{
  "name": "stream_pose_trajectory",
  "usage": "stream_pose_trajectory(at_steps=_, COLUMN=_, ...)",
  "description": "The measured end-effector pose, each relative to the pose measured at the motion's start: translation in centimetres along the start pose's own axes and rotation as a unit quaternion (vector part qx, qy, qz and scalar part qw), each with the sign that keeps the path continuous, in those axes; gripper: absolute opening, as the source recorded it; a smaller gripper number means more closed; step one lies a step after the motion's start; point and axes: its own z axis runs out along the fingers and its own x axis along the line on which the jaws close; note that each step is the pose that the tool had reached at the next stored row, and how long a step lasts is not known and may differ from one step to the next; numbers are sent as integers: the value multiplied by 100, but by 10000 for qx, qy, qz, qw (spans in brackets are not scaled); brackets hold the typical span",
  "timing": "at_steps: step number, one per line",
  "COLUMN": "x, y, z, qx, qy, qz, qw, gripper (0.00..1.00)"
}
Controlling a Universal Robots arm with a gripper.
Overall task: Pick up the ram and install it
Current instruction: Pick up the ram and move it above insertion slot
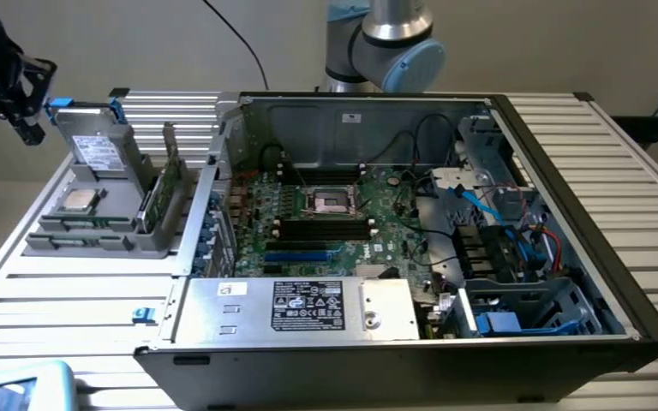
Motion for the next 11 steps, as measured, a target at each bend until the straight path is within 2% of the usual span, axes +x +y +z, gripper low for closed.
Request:
stream_pose_trajectory(at_steps=5, x=0, y=0, z=0, qx=-8, qy=15, qz=-454, qw=9990, gripper=11)
stream_pose_trajectory(at_steps=8, x=0, y=0, z=0, qx=-13, qy=25, qz=-723, qw=9974, gripper=11)
stream_pose_trajectory(at_steps=11, x=0, y=0, z=0, qx=-18, qy=34, qz=-992, qw=9951, gripper=11)
